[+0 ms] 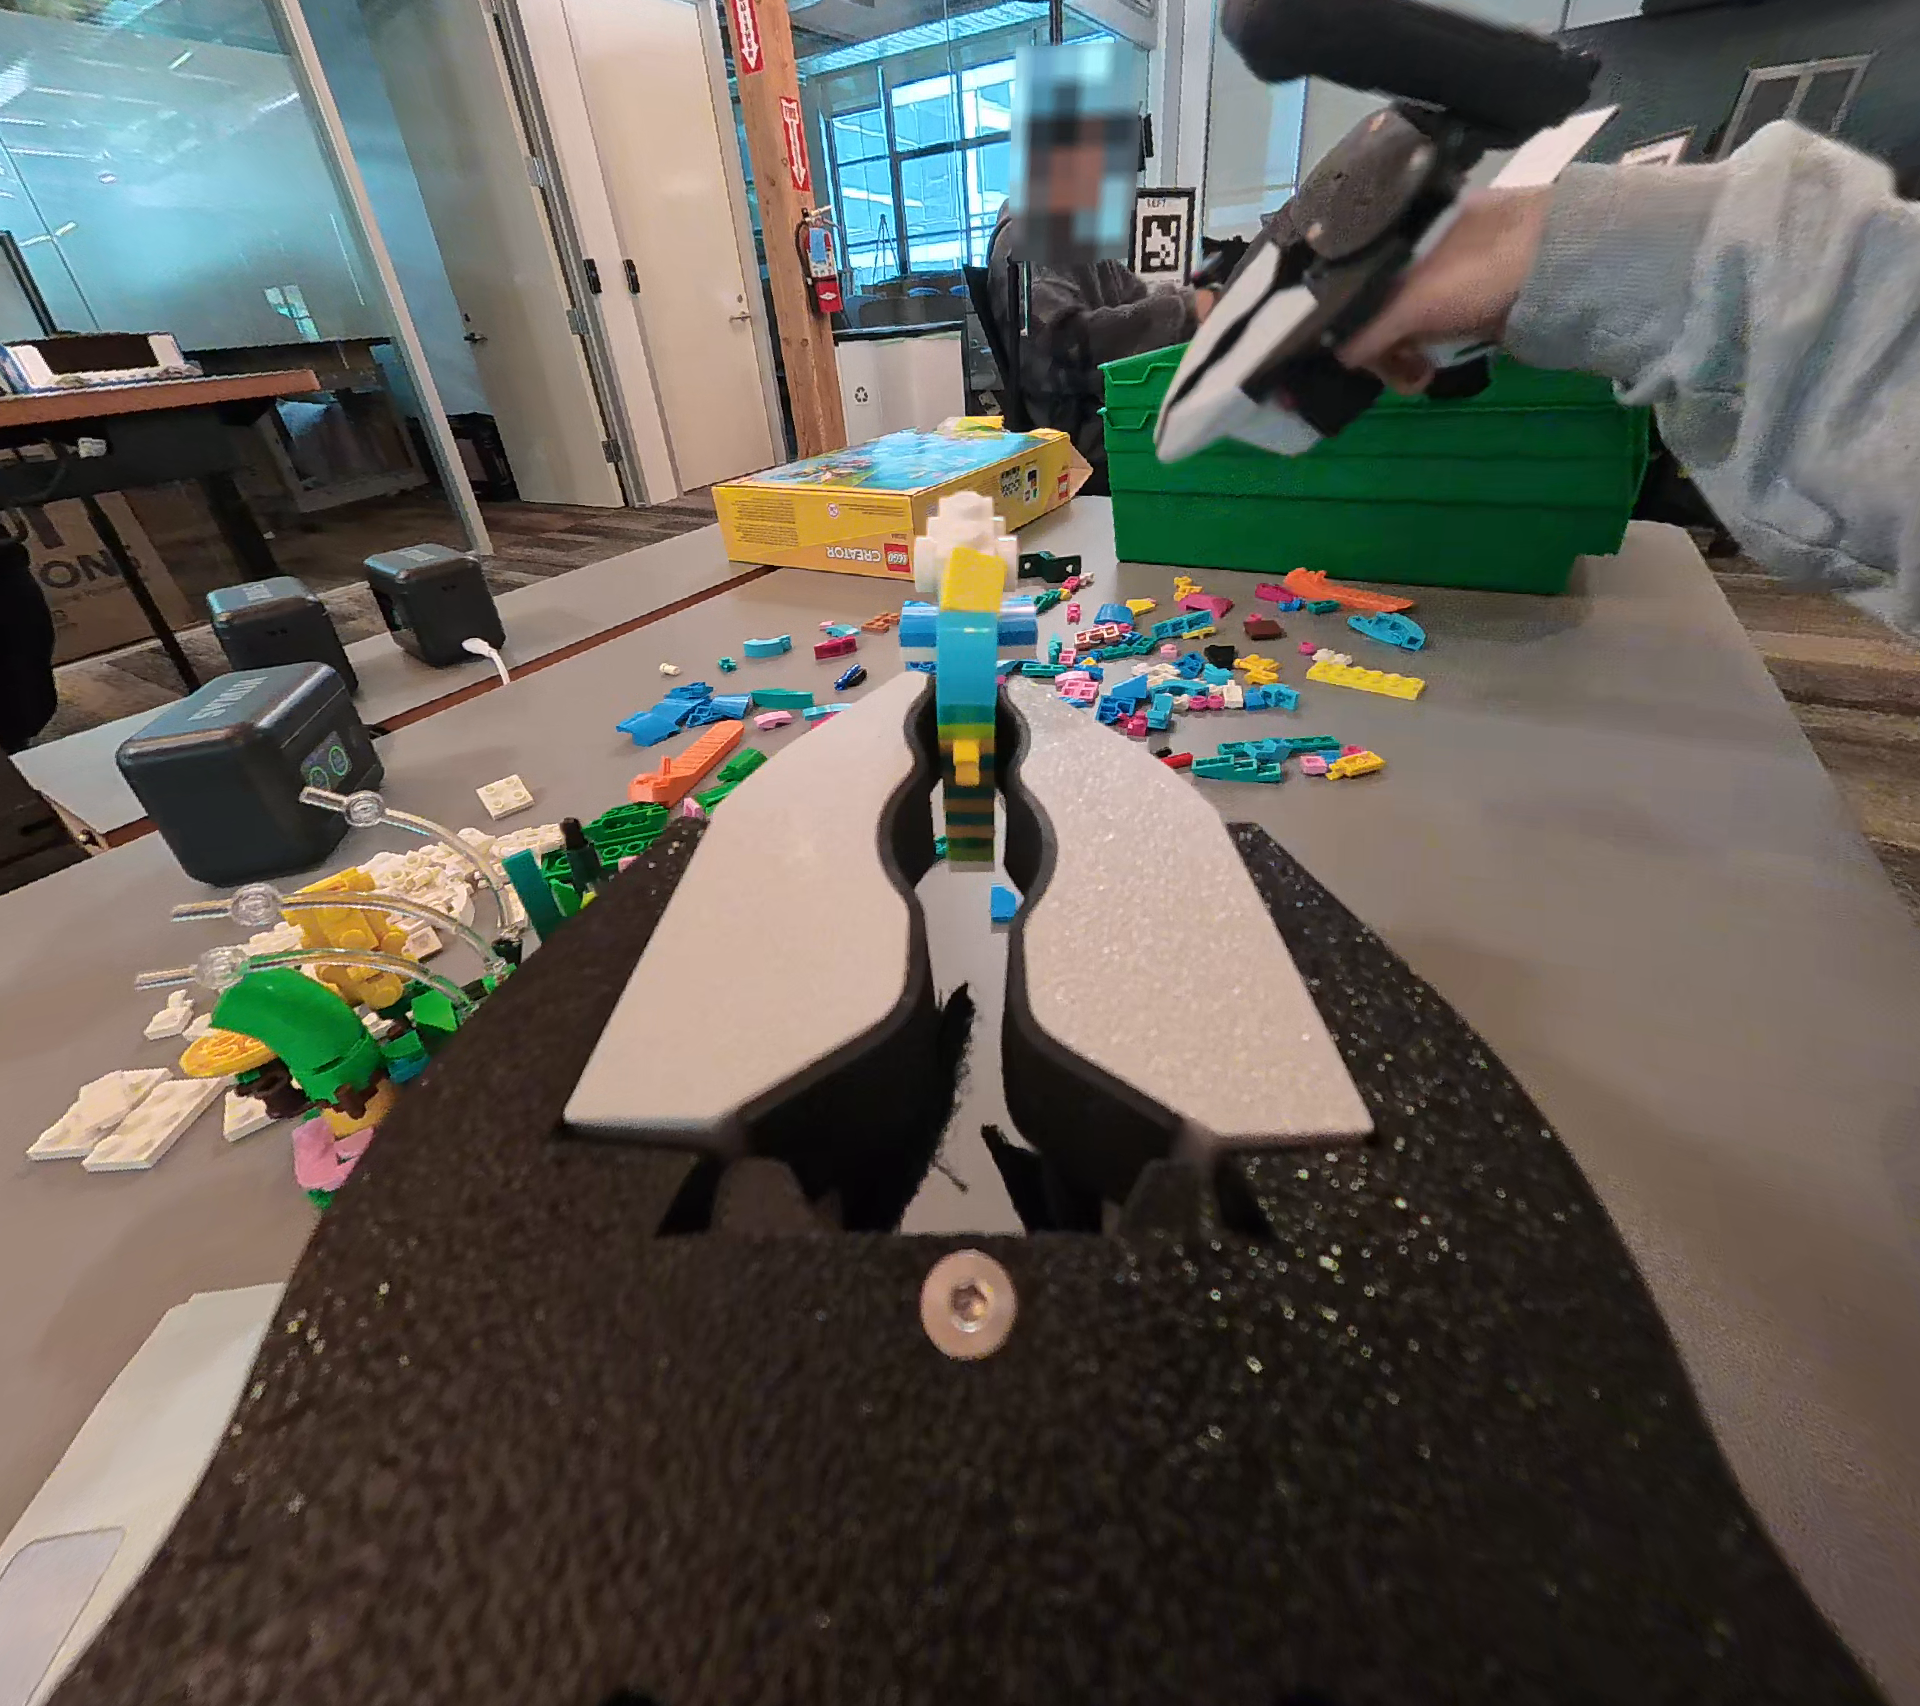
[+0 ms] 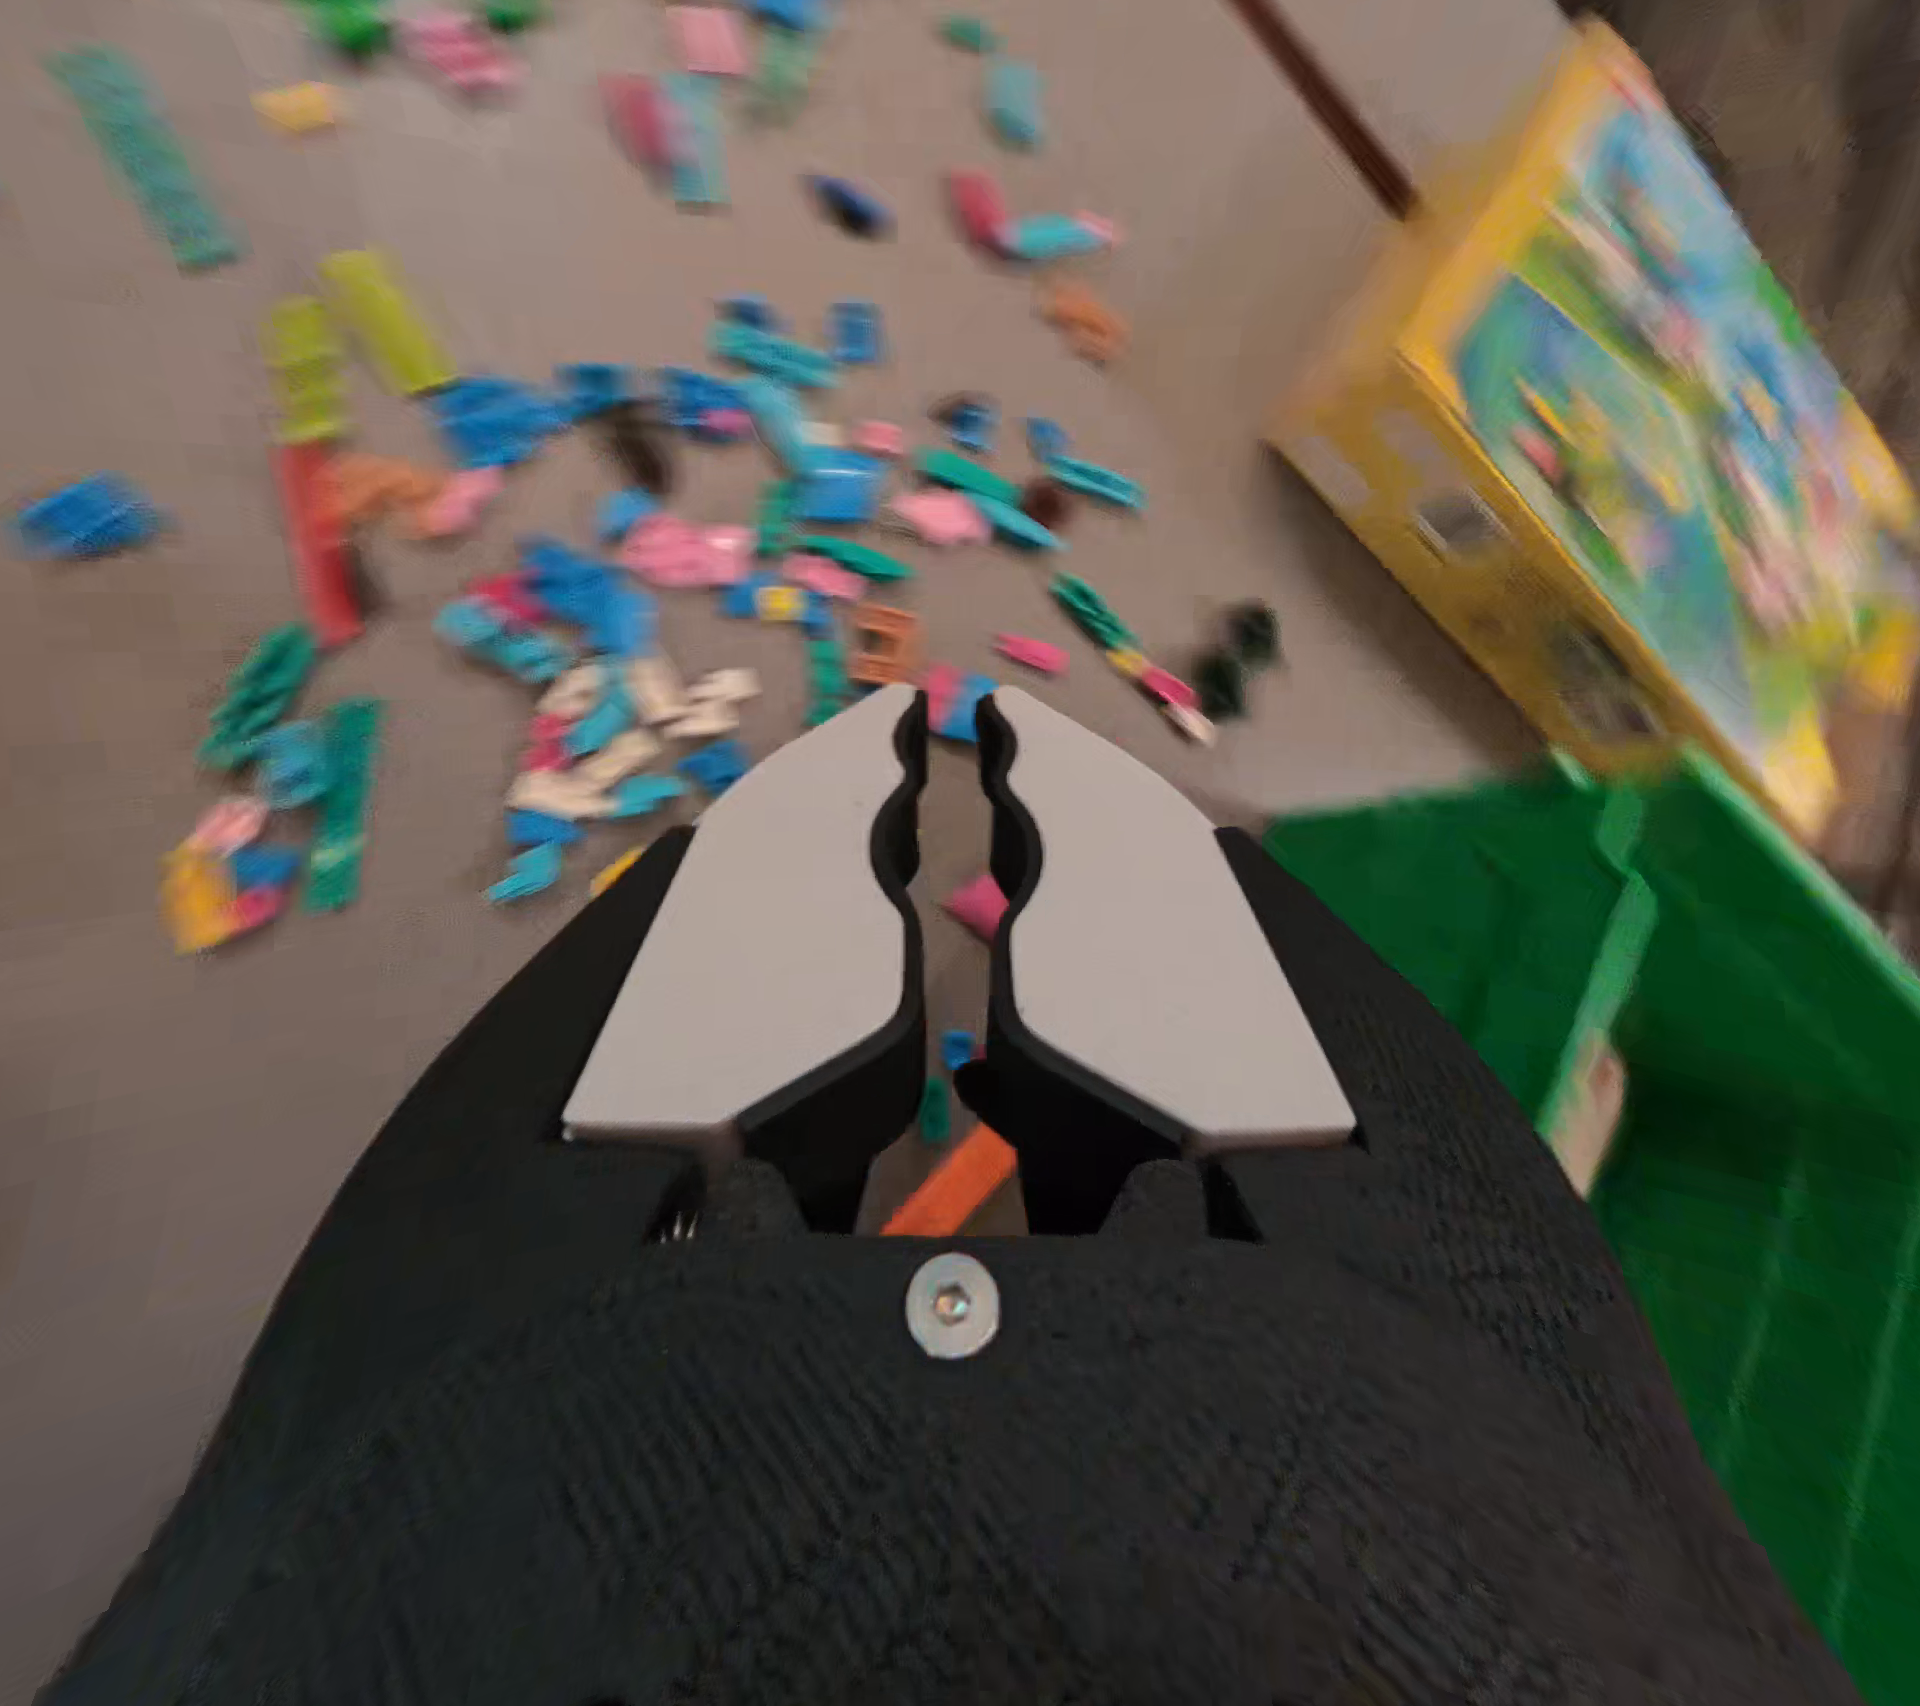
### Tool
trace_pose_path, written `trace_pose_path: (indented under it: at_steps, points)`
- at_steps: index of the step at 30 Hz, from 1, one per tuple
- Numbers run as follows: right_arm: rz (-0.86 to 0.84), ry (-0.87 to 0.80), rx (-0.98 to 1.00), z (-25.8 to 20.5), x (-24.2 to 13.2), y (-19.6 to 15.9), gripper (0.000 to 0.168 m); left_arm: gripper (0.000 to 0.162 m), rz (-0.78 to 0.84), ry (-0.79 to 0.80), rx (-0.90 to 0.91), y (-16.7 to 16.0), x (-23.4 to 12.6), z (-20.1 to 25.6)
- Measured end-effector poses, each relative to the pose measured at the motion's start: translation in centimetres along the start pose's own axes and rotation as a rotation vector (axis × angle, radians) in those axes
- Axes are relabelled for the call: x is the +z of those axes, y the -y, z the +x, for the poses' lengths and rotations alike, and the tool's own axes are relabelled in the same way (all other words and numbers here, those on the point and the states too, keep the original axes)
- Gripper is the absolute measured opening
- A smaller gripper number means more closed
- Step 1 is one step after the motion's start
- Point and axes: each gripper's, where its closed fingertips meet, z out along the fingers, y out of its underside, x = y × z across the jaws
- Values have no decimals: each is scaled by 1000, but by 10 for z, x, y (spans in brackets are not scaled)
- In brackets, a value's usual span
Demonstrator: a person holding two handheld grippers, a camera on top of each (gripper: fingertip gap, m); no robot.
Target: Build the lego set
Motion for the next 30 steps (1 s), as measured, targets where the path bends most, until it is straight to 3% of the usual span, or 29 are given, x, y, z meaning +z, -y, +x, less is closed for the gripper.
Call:
trace_pose_path:
  at_steps: [1, 3, 5, 8, 10, 17, 19, 21, 25, 30]
  points:
    - [32, -66, 115, 22, -1, 0, 1, 8, -2, 0, 6, 0, 0, 0]
    - [92, -41, 294, 39, -1, 1, 0, 8, -9, 0, 15, -2, 0, 1]
    - [33, 56, 382, 38, 9, -7, 0, 8, -9, -3, 11, -2, 1, 1]
    - [-96, 155, 350, 32, 27, -24, 1, 8, -10, -8, 5, -3, 0, 2]
    - [-179, 136, 298, 35, 38, -34, 3, 8, -12, -7, 7, -3, 0, 2]
    - [-344, 236, 311, 26, 71, -33, 5, 8, -17, -13, 1, -5, 0, 3]
    - [-390, 194, 194, 33, 79, -35, 5, 8, -17, -13, 6, -5, 0, 3]
    - [-429, 178, -62, 39, 86, -39, 6, 8, -19, -9, 6, -6, 0, 2]
    - [-474, 296, -475, 33, 97, -46, 9, 8, -18, -14, -7, -6, 0, 3]
    - [-572, 419, -532, 30, 105, -56, 21, 8, -22, -12, 3, -6, -1, 3]
